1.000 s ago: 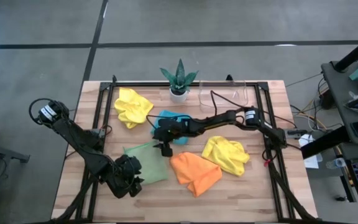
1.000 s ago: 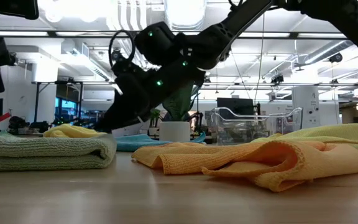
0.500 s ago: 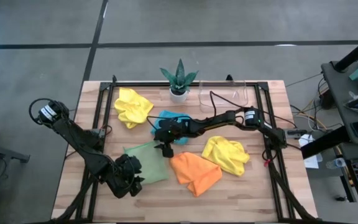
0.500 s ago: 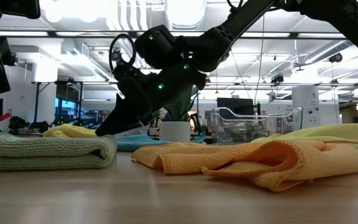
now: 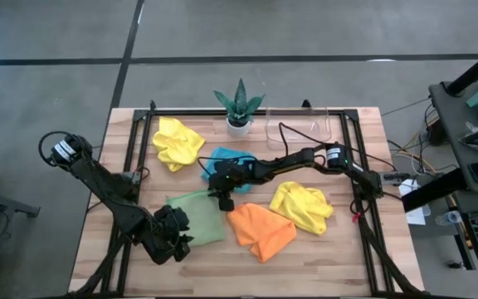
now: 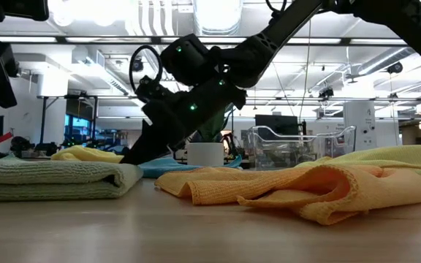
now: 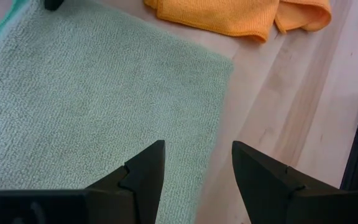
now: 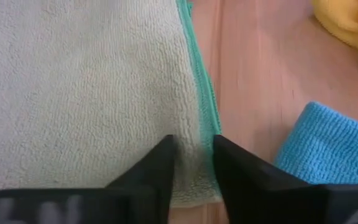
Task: Fold microfiber towels
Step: Fold the green microfiber towel, then put the green microfiber towel into the transparent bin
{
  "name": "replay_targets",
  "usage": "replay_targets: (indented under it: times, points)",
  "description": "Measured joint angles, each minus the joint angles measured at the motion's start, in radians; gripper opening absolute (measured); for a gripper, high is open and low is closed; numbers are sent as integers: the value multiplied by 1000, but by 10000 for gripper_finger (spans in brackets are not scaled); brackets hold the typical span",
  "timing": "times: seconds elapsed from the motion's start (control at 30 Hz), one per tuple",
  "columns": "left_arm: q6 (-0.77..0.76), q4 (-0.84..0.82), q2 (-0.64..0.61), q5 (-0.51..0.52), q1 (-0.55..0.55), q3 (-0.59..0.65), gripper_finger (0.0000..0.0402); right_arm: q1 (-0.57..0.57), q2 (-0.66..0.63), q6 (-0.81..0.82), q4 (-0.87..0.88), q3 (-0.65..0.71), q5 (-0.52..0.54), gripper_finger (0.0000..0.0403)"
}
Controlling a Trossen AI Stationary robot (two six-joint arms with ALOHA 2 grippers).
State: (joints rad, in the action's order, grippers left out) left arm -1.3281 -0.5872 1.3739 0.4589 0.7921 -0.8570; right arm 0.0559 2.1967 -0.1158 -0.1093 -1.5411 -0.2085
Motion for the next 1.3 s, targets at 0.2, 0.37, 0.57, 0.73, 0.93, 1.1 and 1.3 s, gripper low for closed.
replay_targets:
  times: [0.2,0.37,0.57,0.73,0.93,1.1,1.3]
  points:
    - [-1,2,0,15,0,0,171,0,-2,-1,1,0,0,14]
    - [-1,1,0,19,0,0,171,-1,-24,-1,11,0,0,9]
    - [-1,3,0,19,0,0,171,-5,-57,-9,52,0,0,8]
    - [-2,-7,0,19,0,0,171,-6,-82,-23,77,10,1,8]
    - [-78,-69,0,18,0,0,171,-14,-82,-33,135,13,3,8]
    - [-105,-97,0,4,0,0,171,-23,-82,-47,150,22,53,8]
    - [-124,-104,0,20,0,0,171,-28,-88,-60,156,25,89,8]
